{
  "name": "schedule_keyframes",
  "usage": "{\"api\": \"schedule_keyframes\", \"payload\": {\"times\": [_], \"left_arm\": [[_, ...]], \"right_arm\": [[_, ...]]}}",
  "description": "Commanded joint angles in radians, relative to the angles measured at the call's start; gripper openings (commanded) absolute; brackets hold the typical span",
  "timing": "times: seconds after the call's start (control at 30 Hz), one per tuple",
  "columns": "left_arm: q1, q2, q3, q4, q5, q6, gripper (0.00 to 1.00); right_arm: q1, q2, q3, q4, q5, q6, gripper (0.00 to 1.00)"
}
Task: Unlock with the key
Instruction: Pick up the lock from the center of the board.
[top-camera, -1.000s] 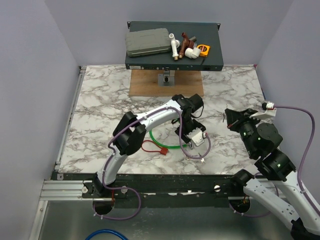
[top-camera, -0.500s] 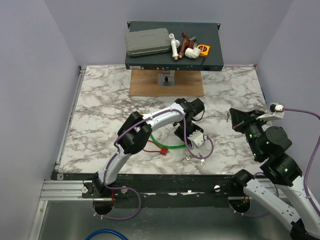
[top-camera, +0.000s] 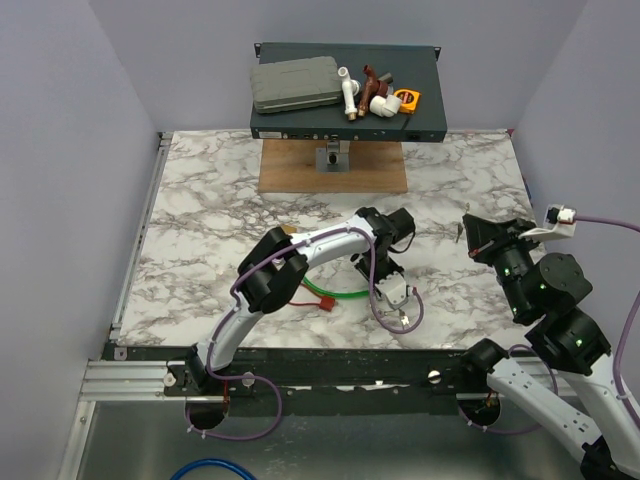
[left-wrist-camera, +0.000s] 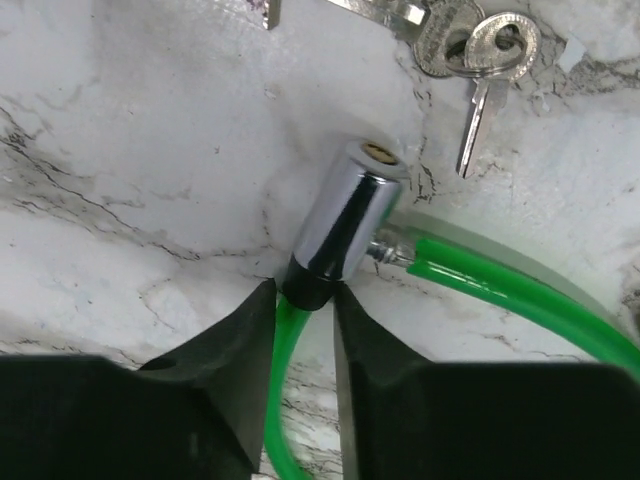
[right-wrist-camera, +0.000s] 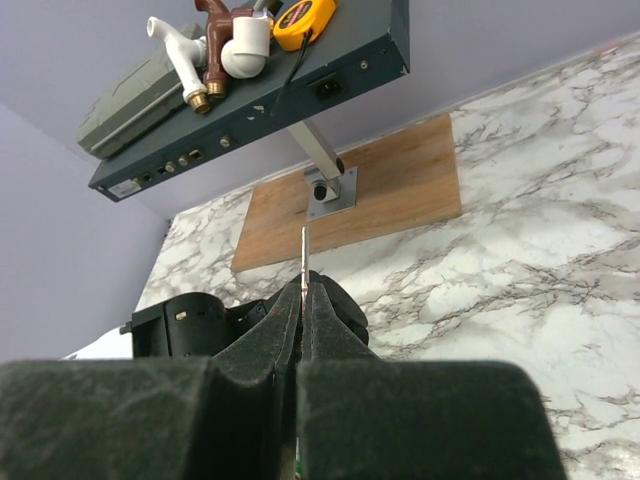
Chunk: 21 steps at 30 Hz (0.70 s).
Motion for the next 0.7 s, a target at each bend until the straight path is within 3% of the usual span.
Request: {"api": "schedule_keyframes", "payload": {"times": [0.0,0.17,0.43,0.67], "left_arm": [[-0.004,0.007,-0.021,-0.004,-0.031,0.015,0.15],[0.007,-0.019,-0.019,0.035,-0.012,-0.060,0.00],[0.072,-0.095,-0.069,0.220,-0.095,-0.110,0.00],[0.170,-0.218,-0.070,0.253,-0.116,-0.144,0.00]], "right_arm": [[-0.004,-0.012,0.021,-0.031,0.017,0.000,0.01],[-0.003,-0.019,0.015,-0.033,0.023,0.005,0.01],[-0.004,-0.002,-0.004,-0.004,0.018,-0.007,0.01],[-0.004,0.025,-0.003,0.045,-0.009,-0.024,0.01]]}}
